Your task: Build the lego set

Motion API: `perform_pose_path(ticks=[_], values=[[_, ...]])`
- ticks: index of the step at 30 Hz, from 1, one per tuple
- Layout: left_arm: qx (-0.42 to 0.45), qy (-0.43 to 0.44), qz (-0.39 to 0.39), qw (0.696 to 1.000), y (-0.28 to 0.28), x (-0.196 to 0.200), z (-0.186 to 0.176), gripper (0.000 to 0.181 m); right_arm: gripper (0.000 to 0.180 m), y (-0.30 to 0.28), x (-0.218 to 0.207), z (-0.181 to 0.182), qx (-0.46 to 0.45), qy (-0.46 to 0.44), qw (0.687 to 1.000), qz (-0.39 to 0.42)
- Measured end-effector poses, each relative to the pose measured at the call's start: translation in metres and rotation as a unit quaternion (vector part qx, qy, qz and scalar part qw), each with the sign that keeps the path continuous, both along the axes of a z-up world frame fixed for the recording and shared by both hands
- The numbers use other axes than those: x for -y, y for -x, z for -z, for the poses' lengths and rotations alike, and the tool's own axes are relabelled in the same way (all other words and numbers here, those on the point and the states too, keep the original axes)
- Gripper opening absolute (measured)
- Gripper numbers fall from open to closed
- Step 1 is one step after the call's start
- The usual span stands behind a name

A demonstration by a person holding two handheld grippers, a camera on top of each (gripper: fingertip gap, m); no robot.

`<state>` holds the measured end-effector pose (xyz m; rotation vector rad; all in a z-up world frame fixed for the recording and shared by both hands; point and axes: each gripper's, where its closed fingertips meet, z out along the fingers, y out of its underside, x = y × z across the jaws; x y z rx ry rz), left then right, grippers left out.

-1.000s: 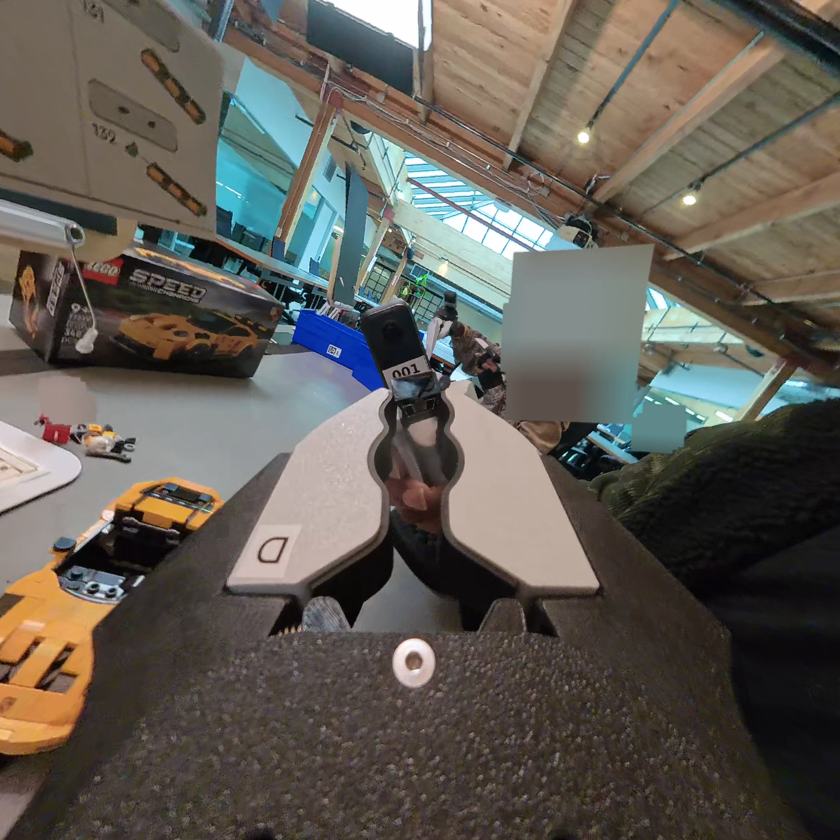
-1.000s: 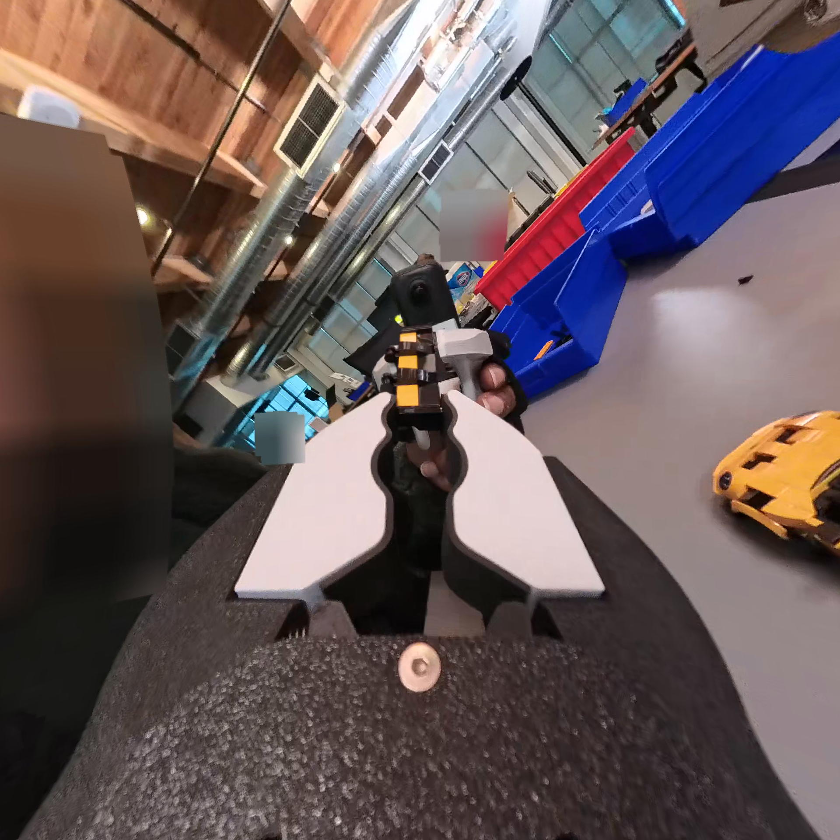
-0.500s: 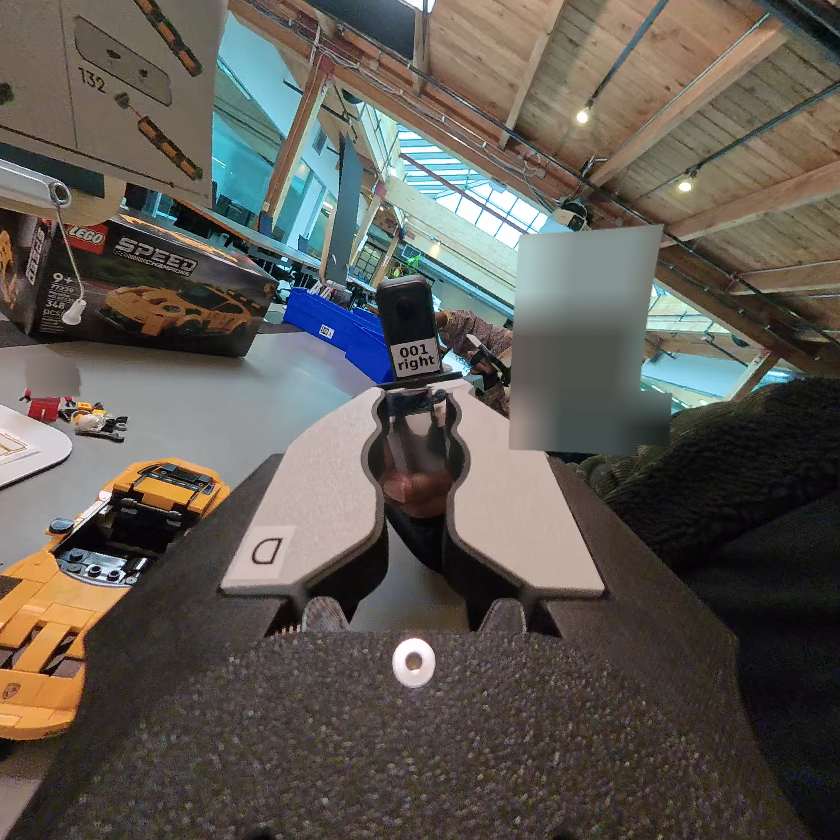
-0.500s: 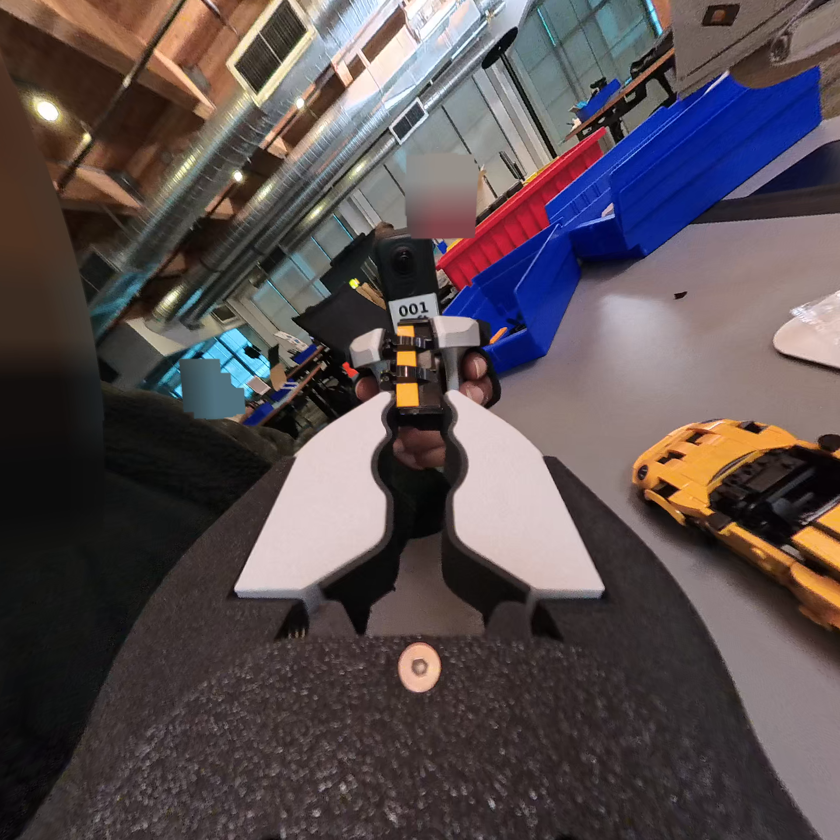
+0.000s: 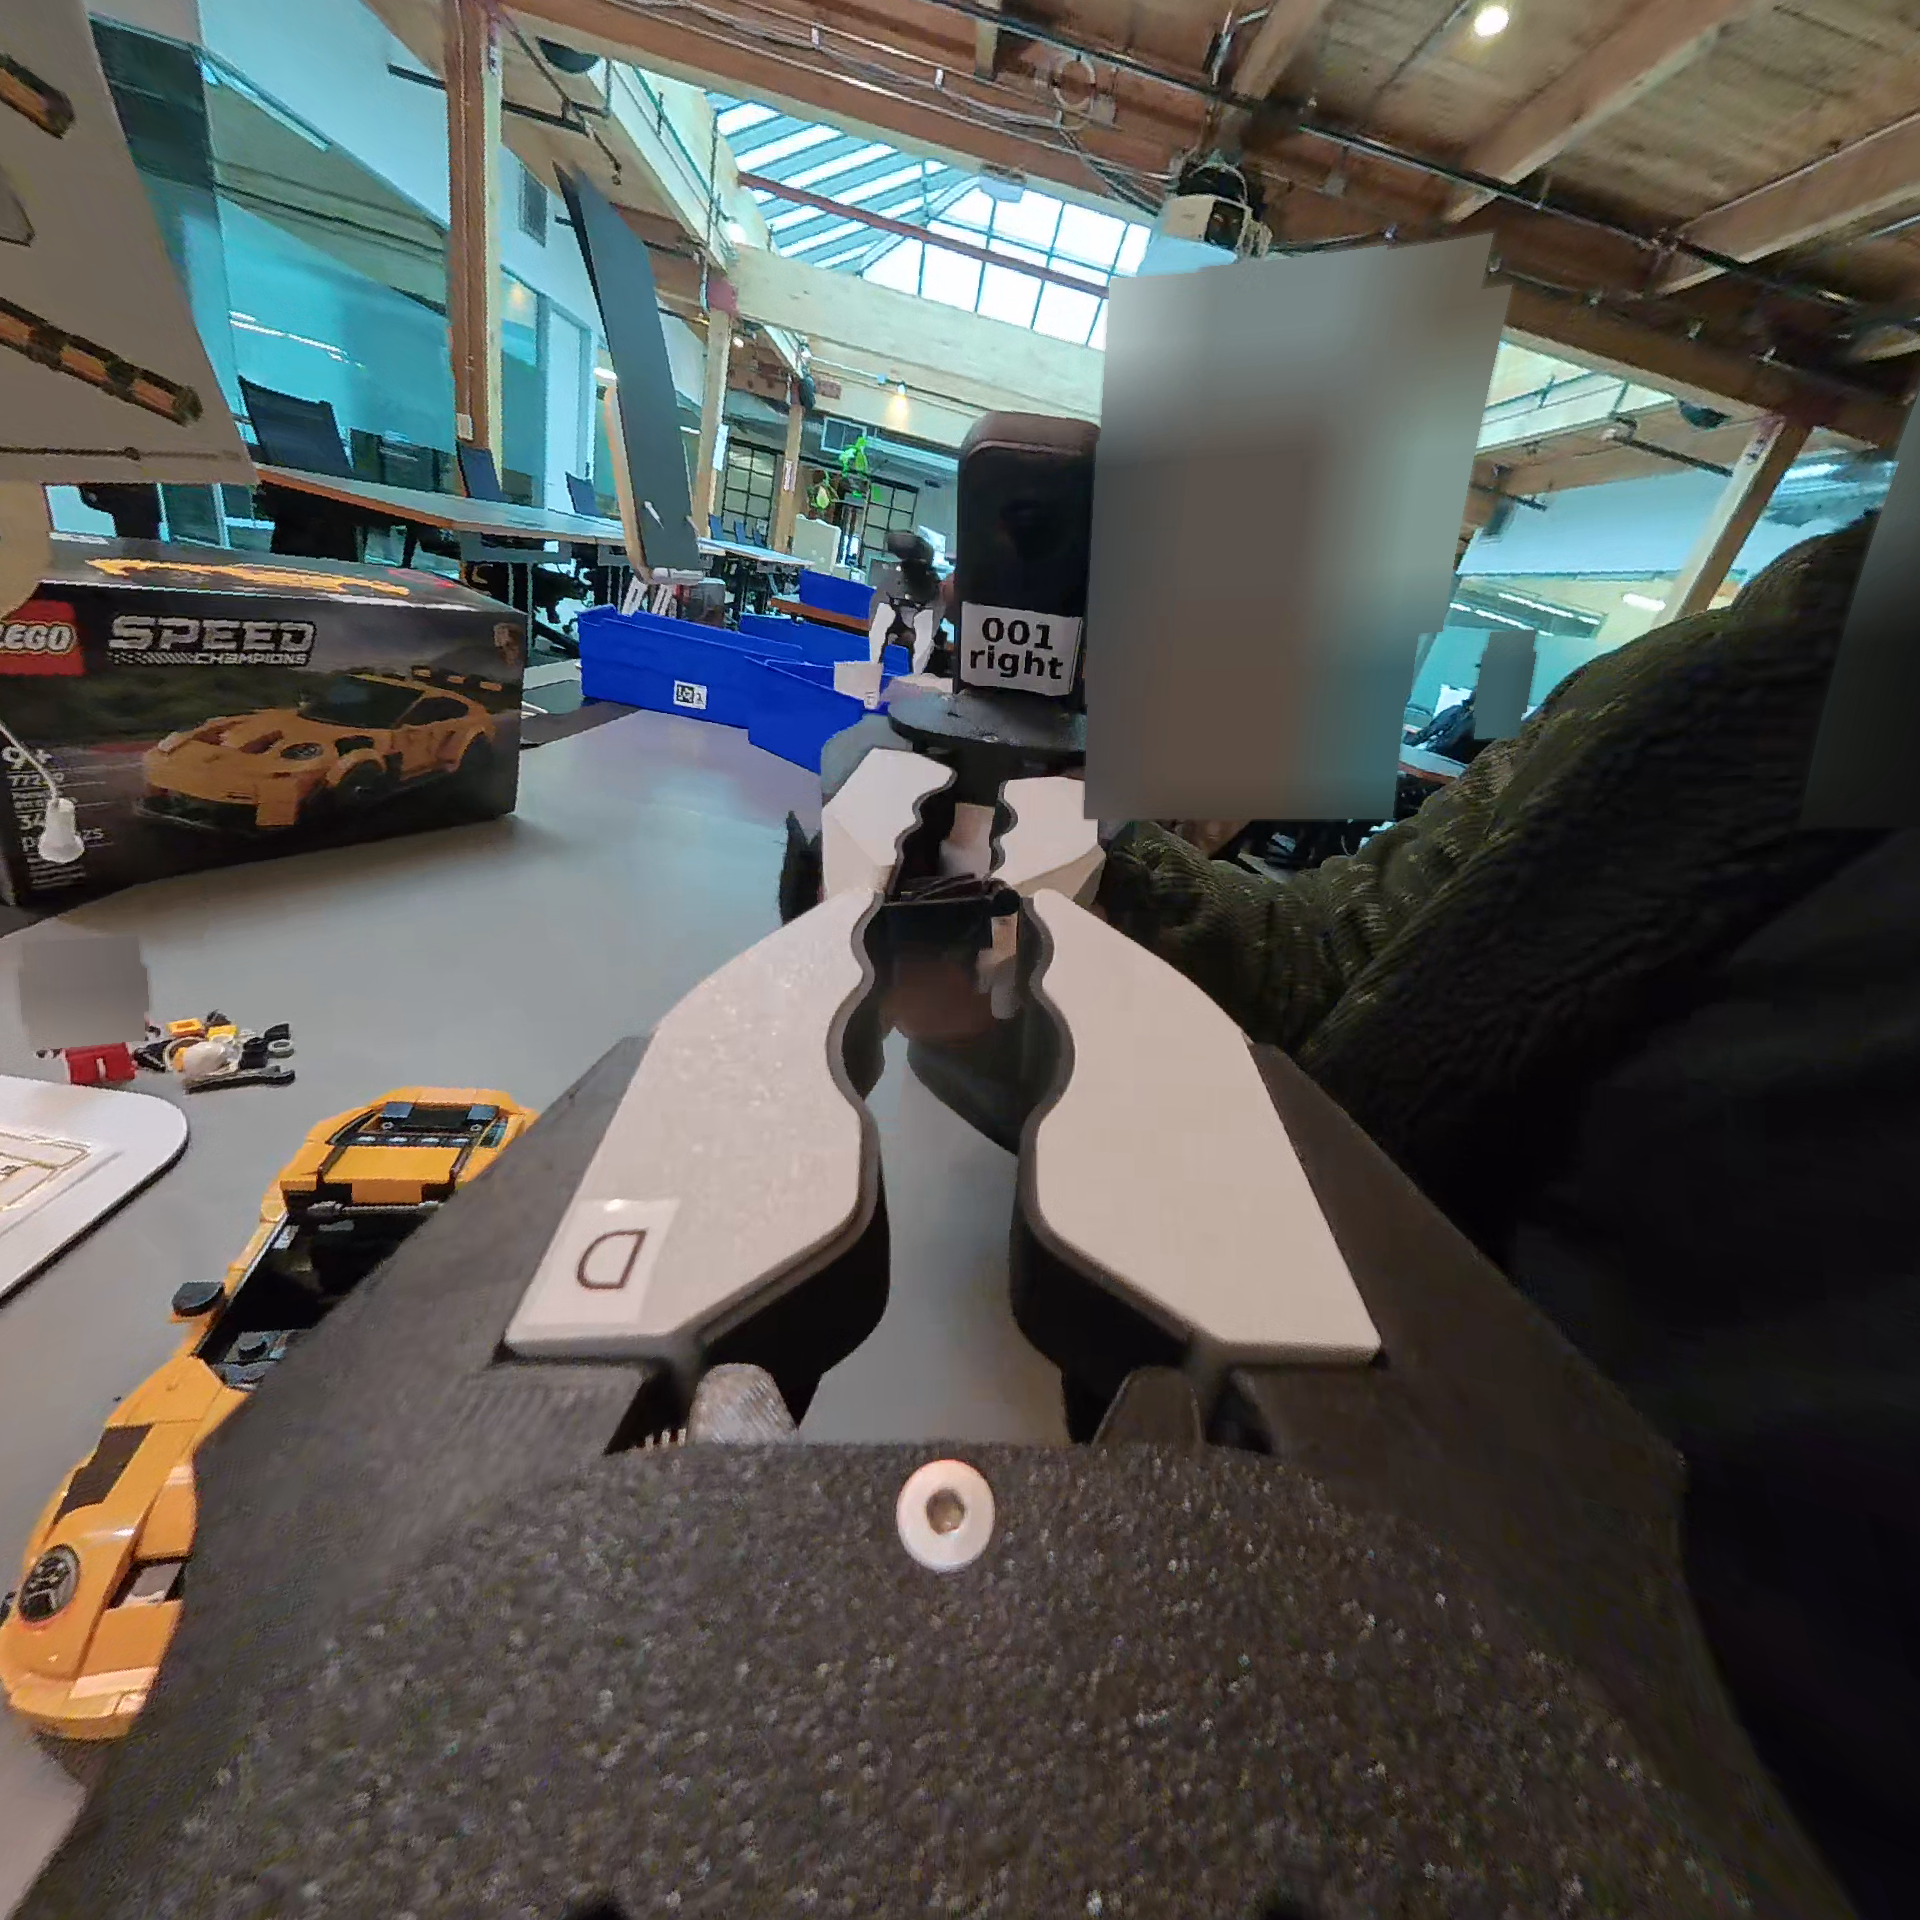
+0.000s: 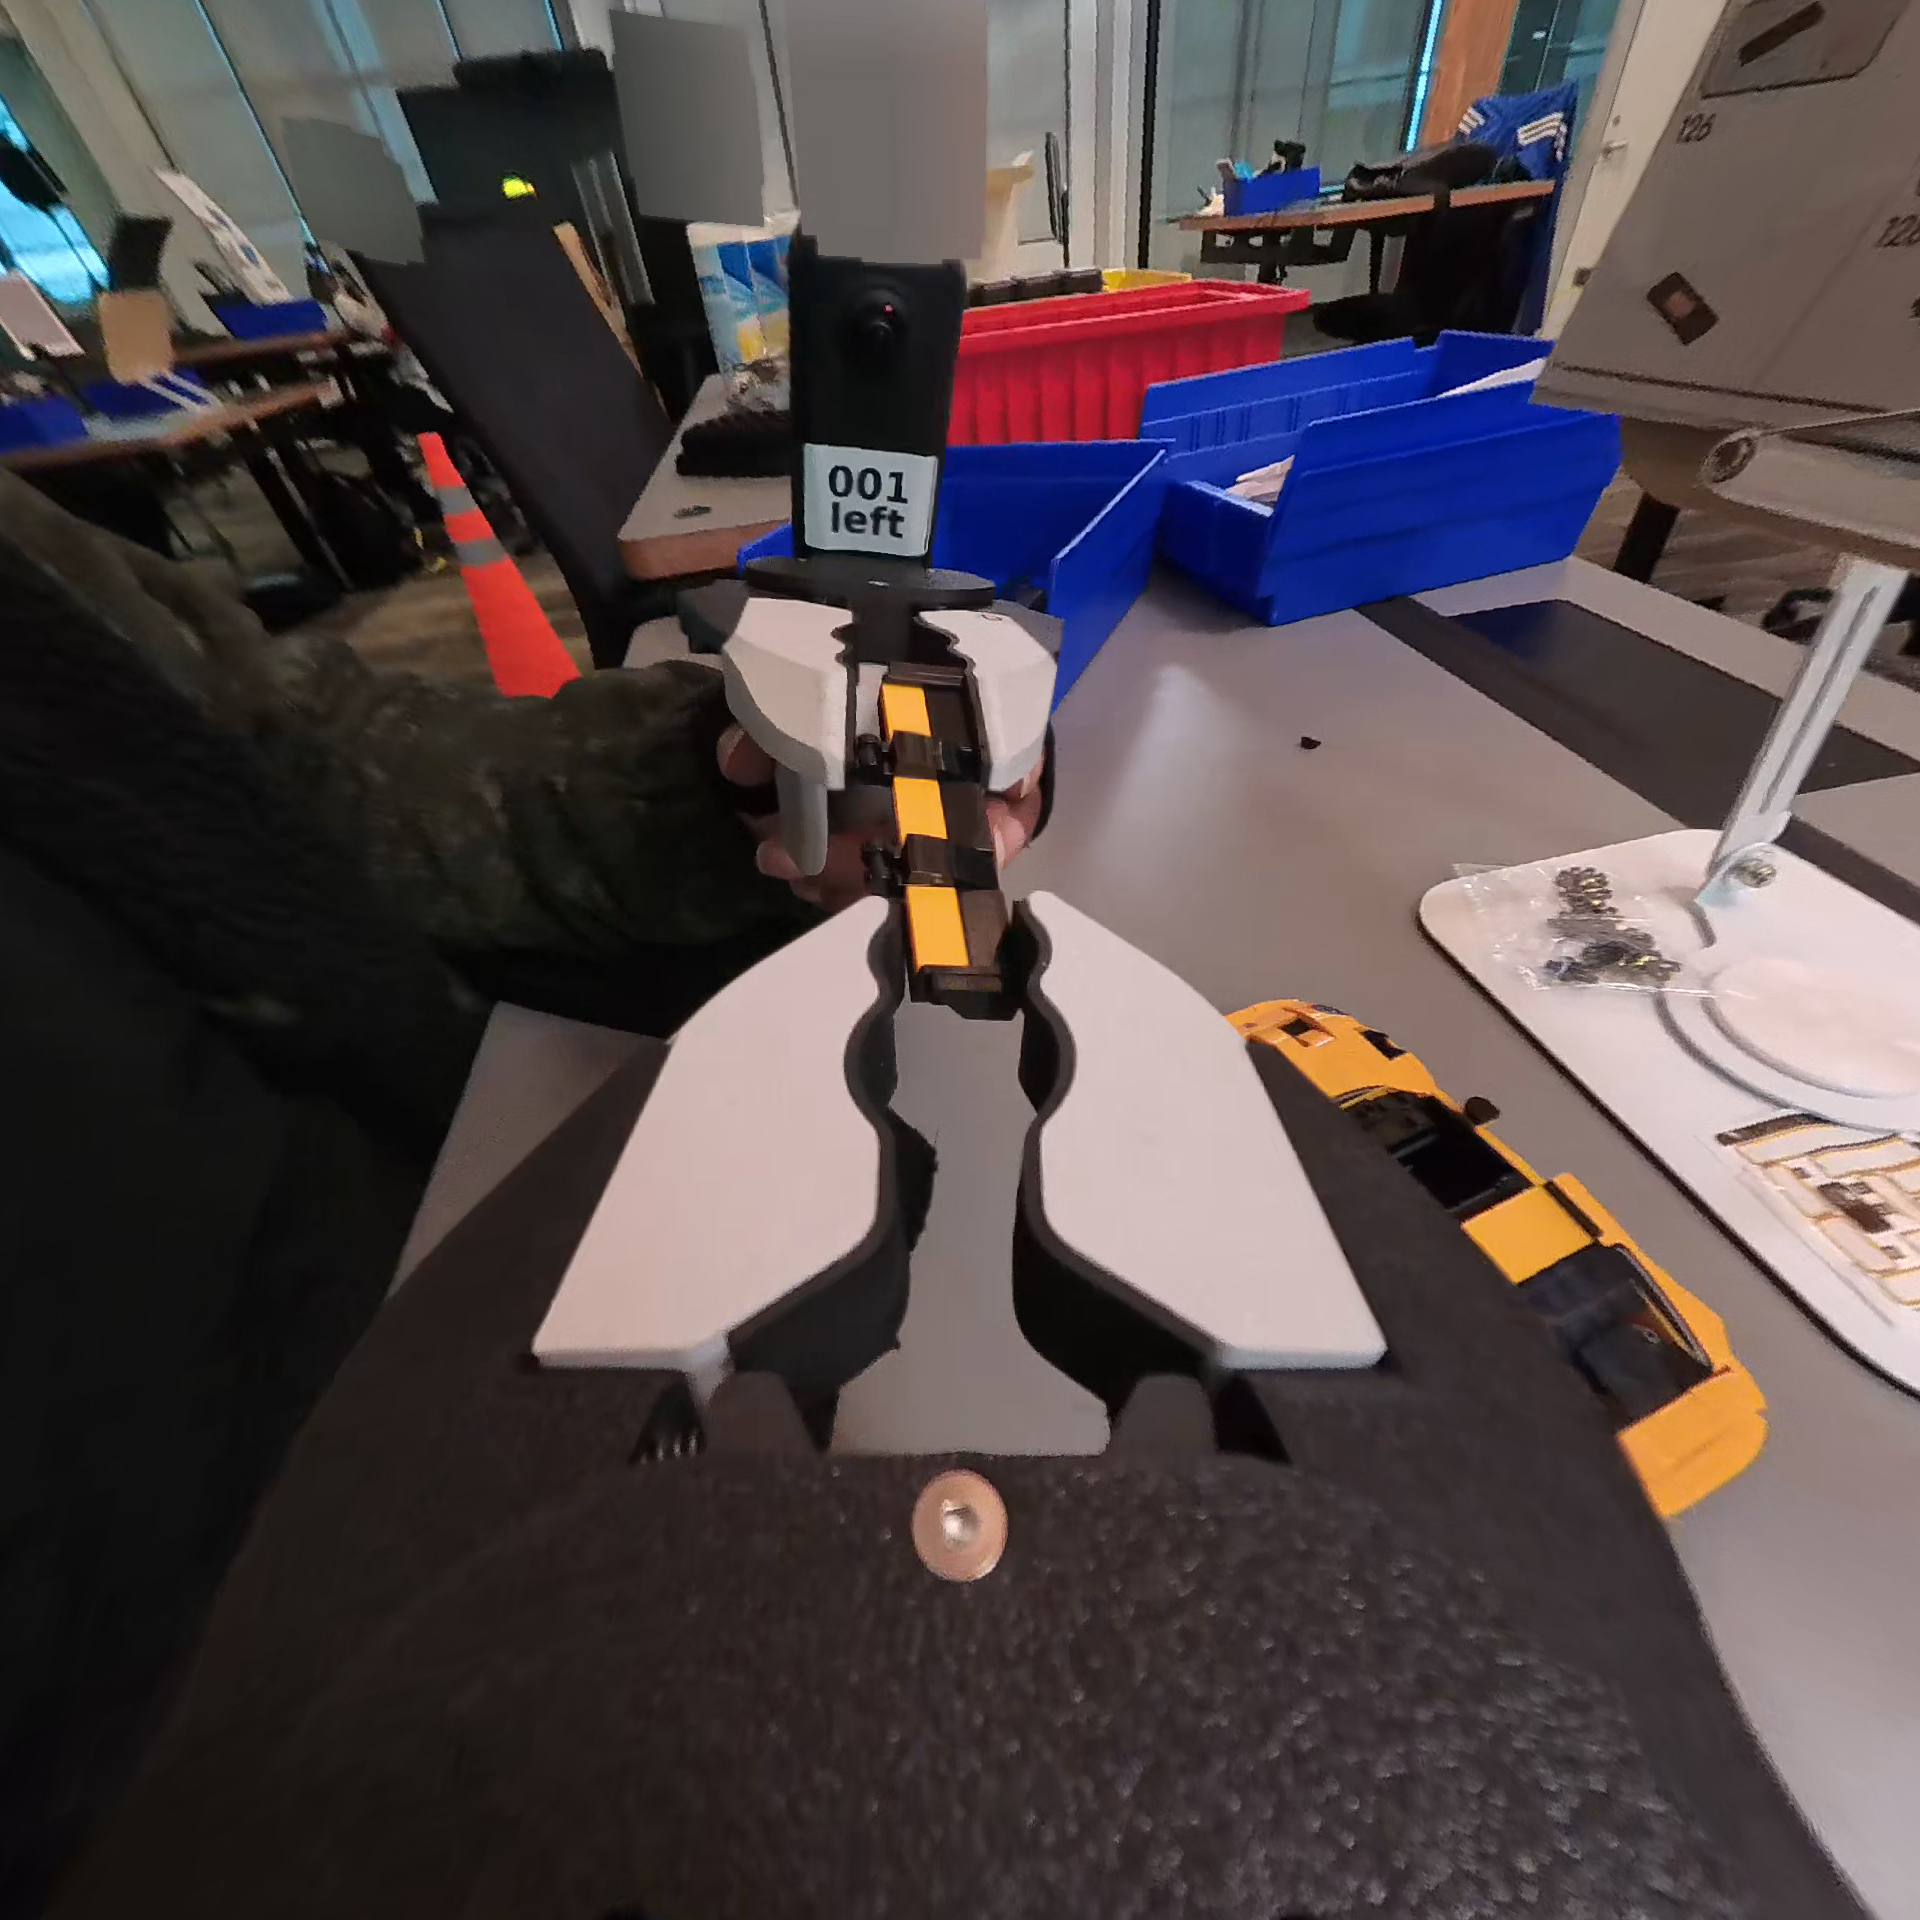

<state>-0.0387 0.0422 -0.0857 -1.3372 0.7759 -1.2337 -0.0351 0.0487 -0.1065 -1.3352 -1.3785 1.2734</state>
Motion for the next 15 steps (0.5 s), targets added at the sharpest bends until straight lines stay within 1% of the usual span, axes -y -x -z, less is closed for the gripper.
perform_pose_path(ticks=[3, 5, 6, 8, 10, 12, 15], values=[[-0.014, 0.0, -0.01, 1.0, 0.001, -0.004, 0.005, 0.025, 0.018, -0.003, -0.004, 0.006, 0.017, -0.031, 0.999, 0.006], [-0.002, 0.003, -0.029, 1.0, 0.006, -0.011, 0.004, 0.041, 0.018, -0.006, -0.015, 0.015, 0.039, -0.058, 0.997, 0.022], [0.004, 0.01, -0.042, 0.999, 0.011, -0.016, 0.003, 0.043, 0.018, -0.009, -0.022, 0.022, 0.058, -0.069, 0.996, 0.025], [0.014, 0.016, -0.081, 0.997, 0.024, -0.027, 0.001, 0.037, 0.018, -0.014, -0.03, 0.045, 0.106, -0.092, 0.99, 0.005], [0.01, 0.026, -0.111, 0.993, 0.035, -0.037, 0.003, 0.026, 0.018, -0.015, -0.035, 0.068, 0.143, -0.102, 0.984, -0.026], [-0.015, 0.038, -0.141, 0.989, 0.042, -0.046, 0.012, 0.019, 0.018, -0.014, -0.036, 0.087, 0.178, -0.108, 0.977, -0.052], [-0.069, 0.045, -0.171, 0.982, 0.048, -0.054, 0.027, 0.017, 0.018, -0.007, -0.035, 0.11, 0.225, -0.133, 0.962, -0.077]])
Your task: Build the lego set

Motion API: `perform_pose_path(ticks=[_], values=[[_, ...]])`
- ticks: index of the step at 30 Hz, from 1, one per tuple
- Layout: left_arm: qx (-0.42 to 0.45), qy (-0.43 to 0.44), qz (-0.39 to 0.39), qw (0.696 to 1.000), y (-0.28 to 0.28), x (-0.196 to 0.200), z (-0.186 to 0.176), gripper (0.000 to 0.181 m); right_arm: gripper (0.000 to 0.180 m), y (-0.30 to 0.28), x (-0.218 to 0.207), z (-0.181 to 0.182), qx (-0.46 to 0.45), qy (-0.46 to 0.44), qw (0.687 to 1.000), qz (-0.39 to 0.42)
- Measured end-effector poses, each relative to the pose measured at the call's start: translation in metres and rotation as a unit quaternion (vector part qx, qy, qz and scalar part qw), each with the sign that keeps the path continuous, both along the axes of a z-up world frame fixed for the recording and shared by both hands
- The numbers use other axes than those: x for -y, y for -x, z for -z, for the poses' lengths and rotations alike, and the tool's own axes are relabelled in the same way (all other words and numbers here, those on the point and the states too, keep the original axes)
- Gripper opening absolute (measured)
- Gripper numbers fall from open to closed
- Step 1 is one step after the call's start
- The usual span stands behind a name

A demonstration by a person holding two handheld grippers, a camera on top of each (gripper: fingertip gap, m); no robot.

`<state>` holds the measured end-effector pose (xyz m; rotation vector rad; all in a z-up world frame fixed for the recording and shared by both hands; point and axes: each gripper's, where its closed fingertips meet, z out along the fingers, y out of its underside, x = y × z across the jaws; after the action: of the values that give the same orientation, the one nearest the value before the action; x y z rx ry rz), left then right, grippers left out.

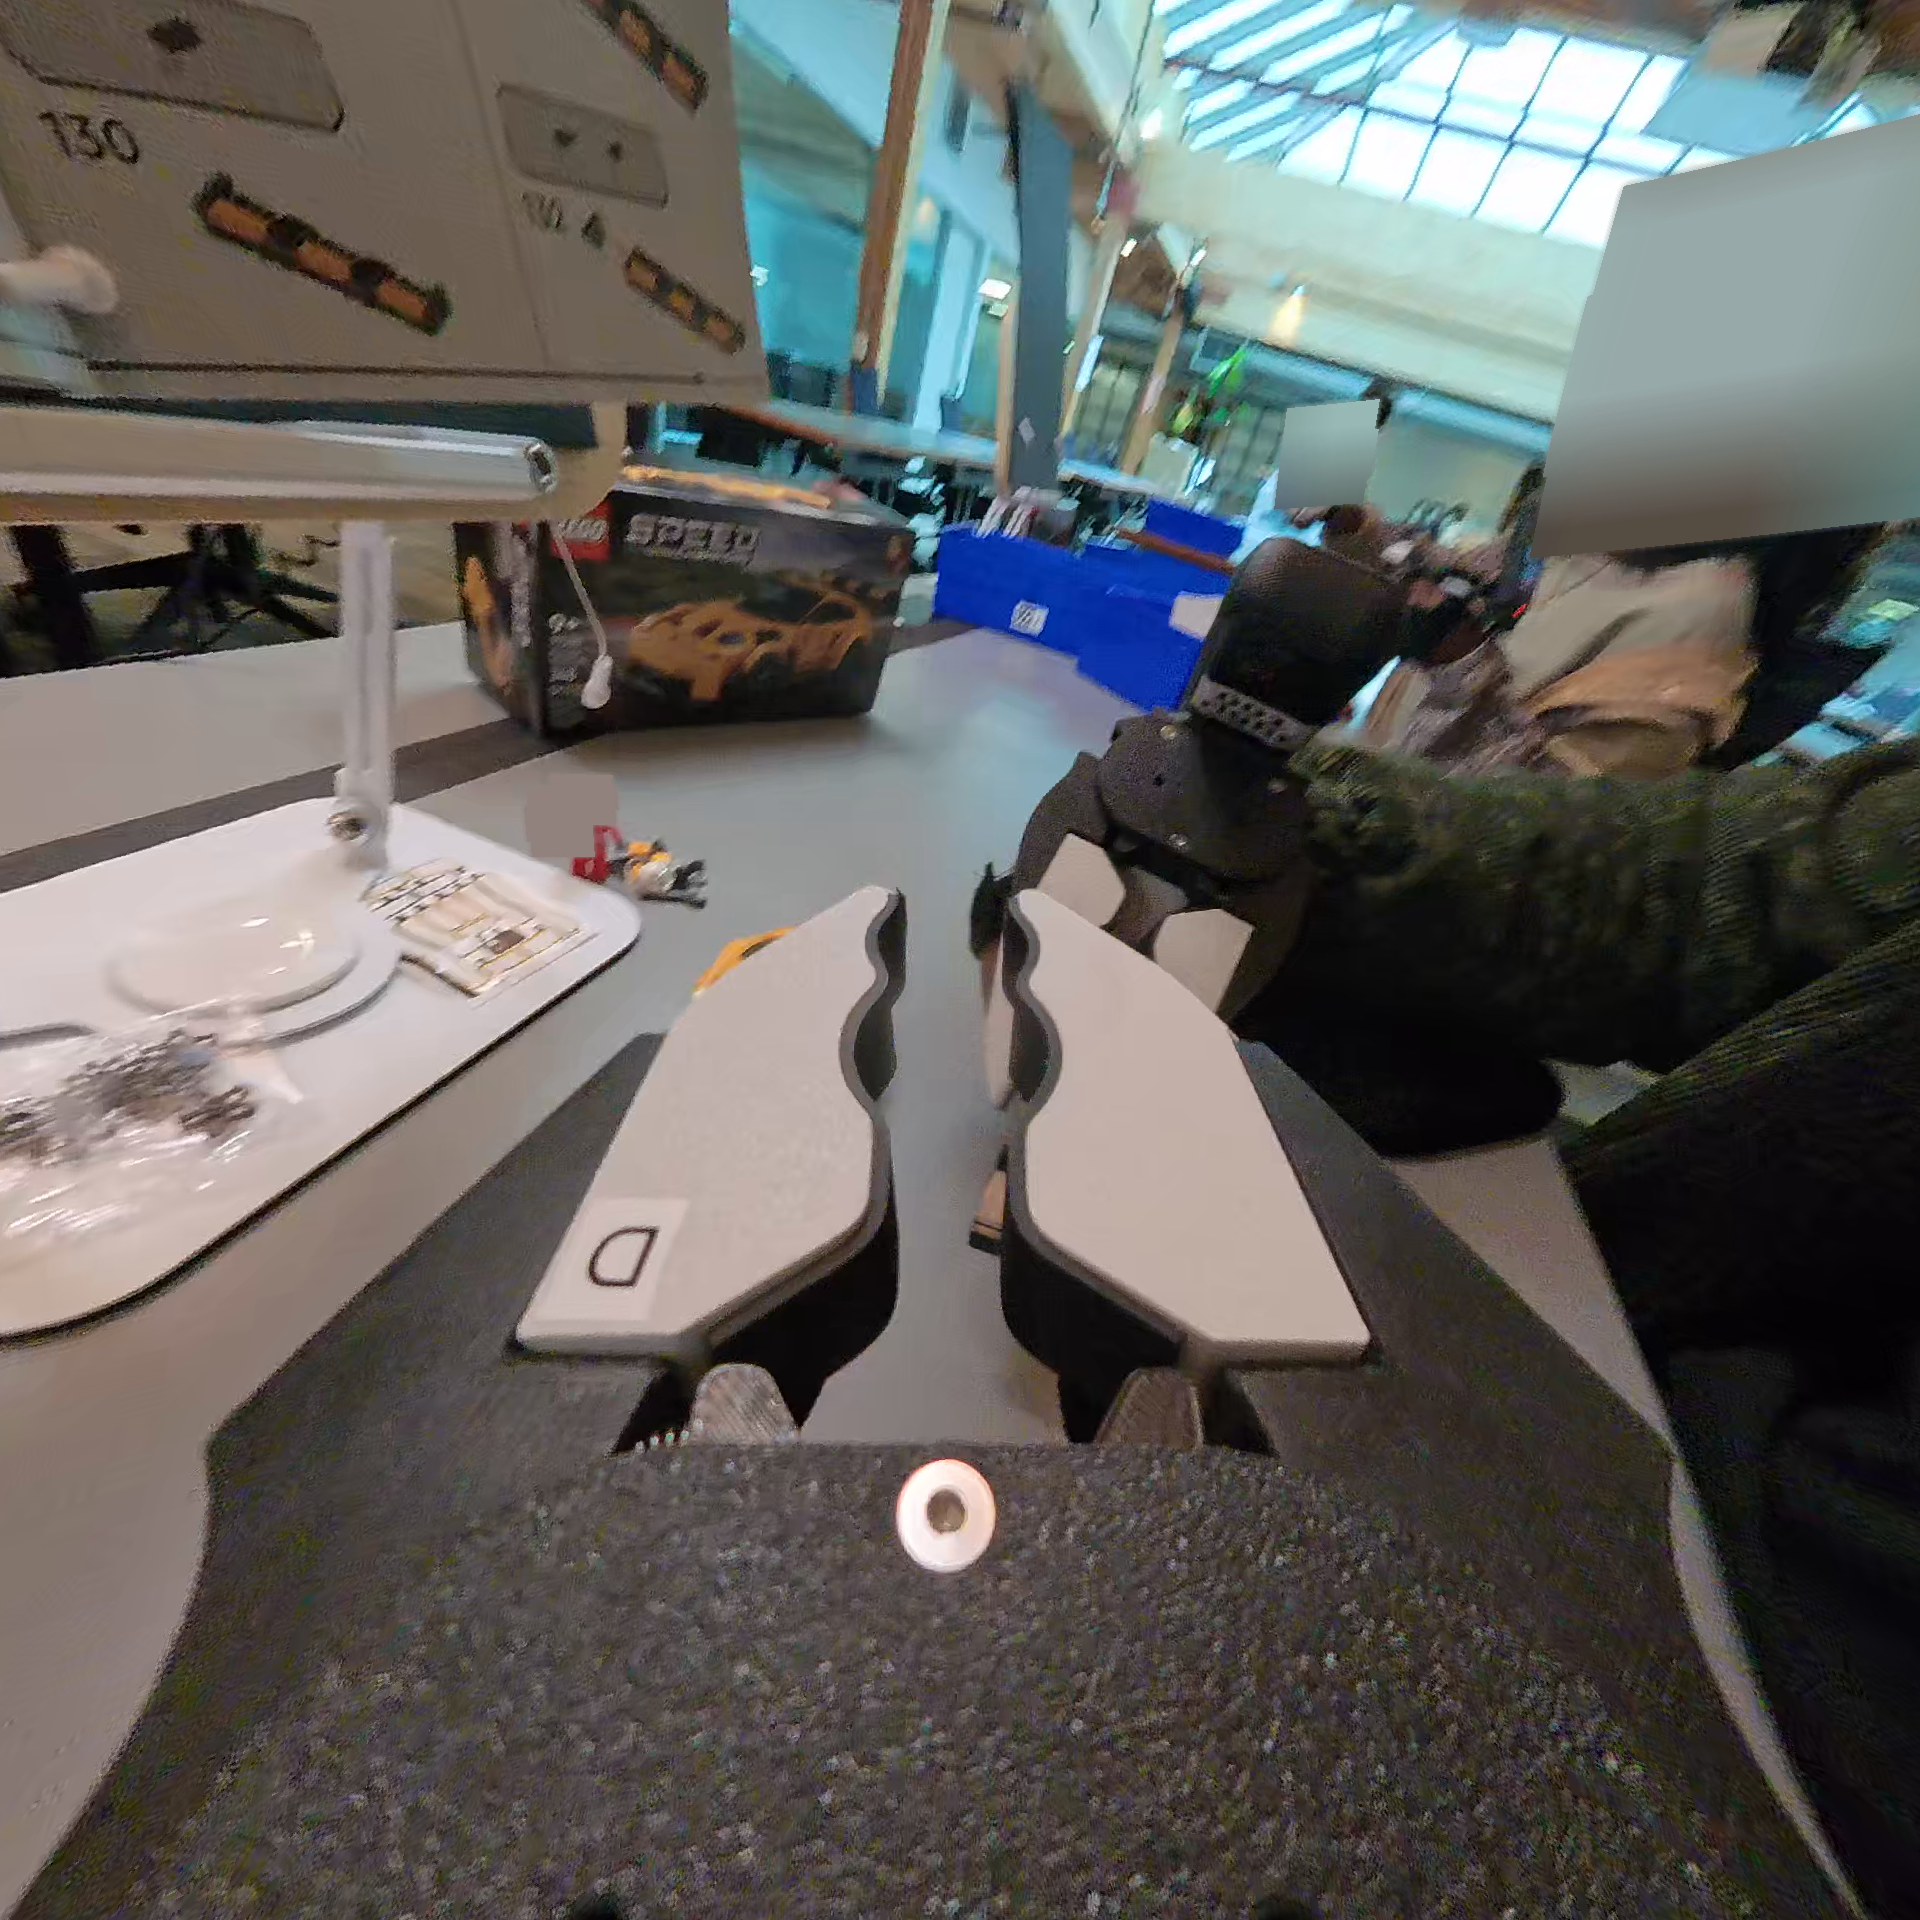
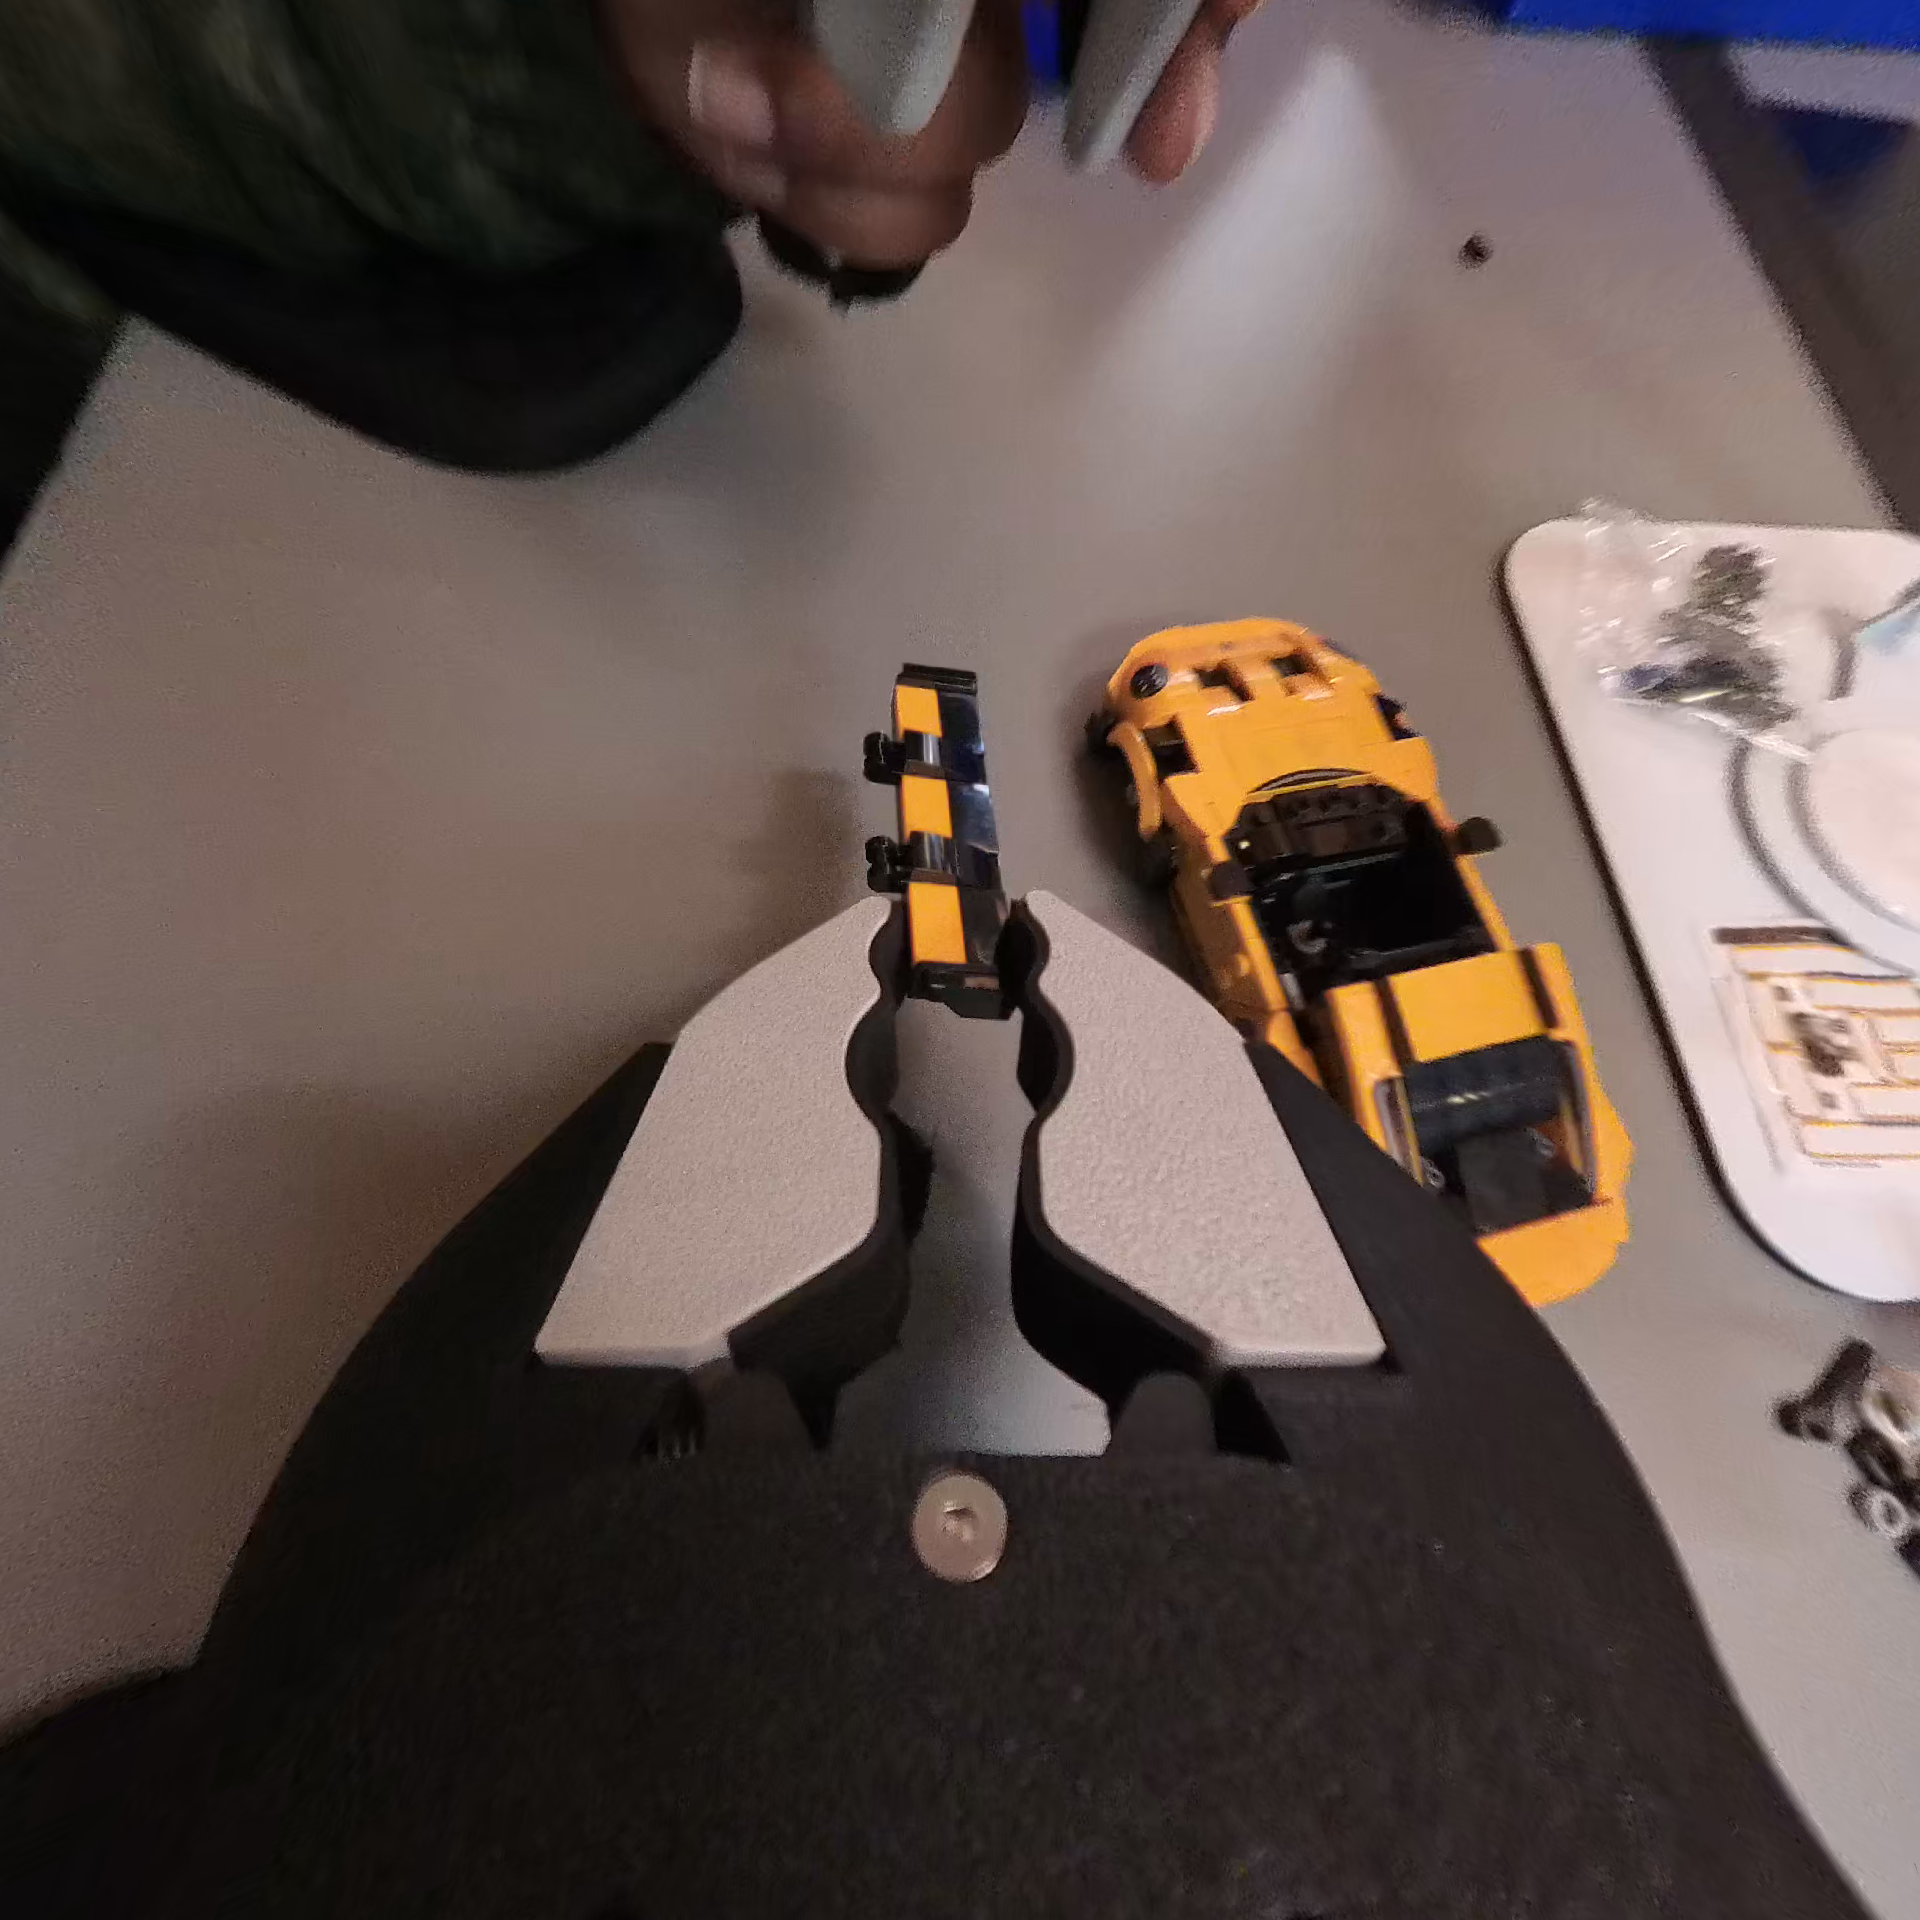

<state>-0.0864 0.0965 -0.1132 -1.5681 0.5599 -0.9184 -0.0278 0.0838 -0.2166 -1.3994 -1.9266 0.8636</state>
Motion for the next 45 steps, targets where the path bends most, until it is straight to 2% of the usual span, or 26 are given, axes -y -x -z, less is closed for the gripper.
perform_pose_path(ticks=[2, 7, 12, 17, 22, 25, 28, 34, 39, 45], values=[[-0.028, -0.001, -0.01, 1.0, 0.002, -0.002, 0.007, 0.017, 0.018, 0.004, 0.002, 0.013, 0.035, -0.008, 0.999, -0.002], [-0.01, 0.017, -0.001, 1.0, 0.002, -0.002, 0.008, 0.018, 0.018, 0.002, 0.006, 0.033, 0.093, -0.048, 0.994, -0.01], [-0.037, 0.027, -0.005, 0.999, 0.002, -0.004, 0.017, 0.018, 0.019, 0.001, 0.004, 0.037, 0.103, -0.056, 0.993, -0.005], [-0.065, 0.035, -0.005, 0.997, -0.001, -0.004, 0.026, 0.018, 0.028, -0.003, 0.002, 0.035, 0.106, -0.058, 0.993, 0.004], [-0.104, 0.042, 0.006, 0.994, -0.005, -0.001, 0.037, 0.02, 0.029, -0.011, 0.001, 0.027, 0.097, -0.036, 0.995, 0.011], [-0.174, 0.06, 0.036, 0.982, -0.008, 0.006, 0.057, 0.02, 0.028, -0.012, 0.003, 0.027, 0.096, -0.029, 0.995, 0.014], [-0.258, 0.088, 0.09, 0.958, -0.011, 0.024, 0.086, 0.02, 0.028, -0.009, 0.003, 0.035, 0.109, -0.038, 0.993, 0.018], [-0.366, 0.113, 0.125, 0.915, -0.016, 0.038, 0.13, 0.033, 0.027, -0.007, 0.006, 0.038, 0.117, -0.036, 0.992, 0.012], [-0.392, 0.114, 0.126, 0.904, -0.021, 0.038, 0.143, 0.034, 0.027, -0.003, 0.008, 0.037, 0.111, -0.036, 0.993, 0.013], [-0.402, 0.097, 0.134, 0.901, -0.028, 0.041, 0.143, 0.019, 0.023, -0.004, 0.013, 0.038, 0.114, -0.044, 0.992, 0.005]])
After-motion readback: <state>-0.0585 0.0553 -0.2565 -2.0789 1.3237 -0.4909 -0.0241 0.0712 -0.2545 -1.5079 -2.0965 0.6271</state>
